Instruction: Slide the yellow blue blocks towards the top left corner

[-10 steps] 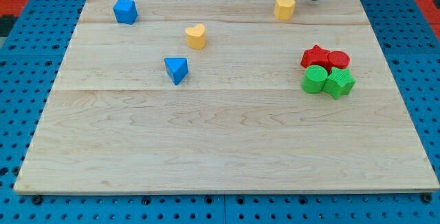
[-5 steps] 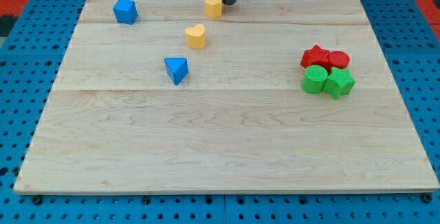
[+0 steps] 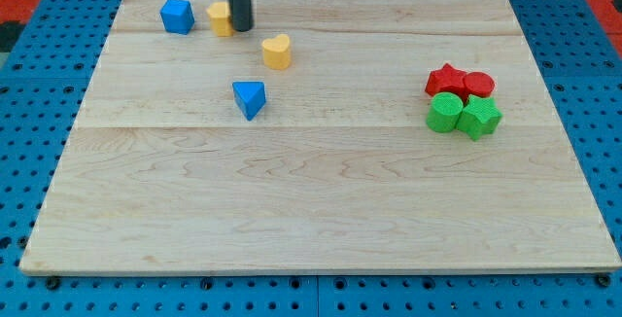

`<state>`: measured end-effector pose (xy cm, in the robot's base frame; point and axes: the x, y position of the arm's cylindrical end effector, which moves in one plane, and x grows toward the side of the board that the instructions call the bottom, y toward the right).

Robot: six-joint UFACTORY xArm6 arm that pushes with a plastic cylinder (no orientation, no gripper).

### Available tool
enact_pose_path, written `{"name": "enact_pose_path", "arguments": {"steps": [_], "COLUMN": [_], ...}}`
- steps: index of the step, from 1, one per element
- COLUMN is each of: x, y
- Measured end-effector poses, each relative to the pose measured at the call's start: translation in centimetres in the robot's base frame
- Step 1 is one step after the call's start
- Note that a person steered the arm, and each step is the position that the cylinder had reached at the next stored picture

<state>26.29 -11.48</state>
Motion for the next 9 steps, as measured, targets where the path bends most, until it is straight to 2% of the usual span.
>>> {"name": "enact_pose_path", "arguments": {"steps": [1, 2, 3, 4, 5, 6, 7, 8, 9], "x": [-0.4, 0.5, 4.0, 6.2, 5.4, 2.7, 4.1, 6.5, 13.4], "y": [3.6, 11.9, 16.1, 10.7, 3.2, -3.3, -3.0, 6.4, 12.0]}}
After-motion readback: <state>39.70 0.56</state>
